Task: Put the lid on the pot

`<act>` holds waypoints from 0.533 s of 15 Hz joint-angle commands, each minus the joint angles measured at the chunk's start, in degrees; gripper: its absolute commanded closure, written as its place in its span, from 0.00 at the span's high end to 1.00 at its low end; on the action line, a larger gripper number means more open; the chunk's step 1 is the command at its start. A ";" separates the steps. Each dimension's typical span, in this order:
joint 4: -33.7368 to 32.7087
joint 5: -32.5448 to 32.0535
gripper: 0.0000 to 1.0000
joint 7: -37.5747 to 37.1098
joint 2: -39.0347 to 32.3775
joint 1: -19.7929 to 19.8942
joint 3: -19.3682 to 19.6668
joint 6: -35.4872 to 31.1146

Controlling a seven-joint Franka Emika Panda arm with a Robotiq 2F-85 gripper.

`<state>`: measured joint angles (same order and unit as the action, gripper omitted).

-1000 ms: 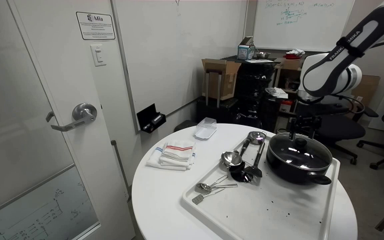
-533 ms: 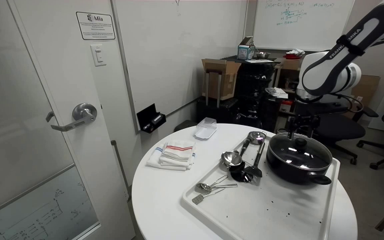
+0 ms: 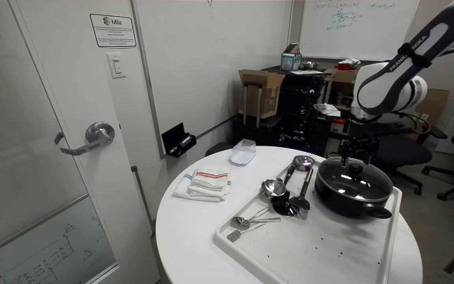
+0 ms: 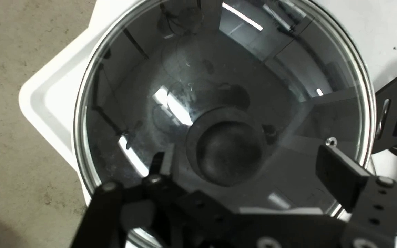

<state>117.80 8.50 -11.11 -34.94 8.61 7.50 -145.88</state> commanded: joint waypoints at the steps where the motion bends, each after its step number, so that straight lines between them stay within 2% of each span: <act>1: 0.06 -1.01 0.74 -1.66 -0.33 -1.40 1.41 -0.61; 8: 0.06 -1.02 0.24 -1.65 -0.34 -1.65 1.93 -0.73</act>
<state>117.75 8.33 -11.11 -35.24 7.98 8.64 -146.02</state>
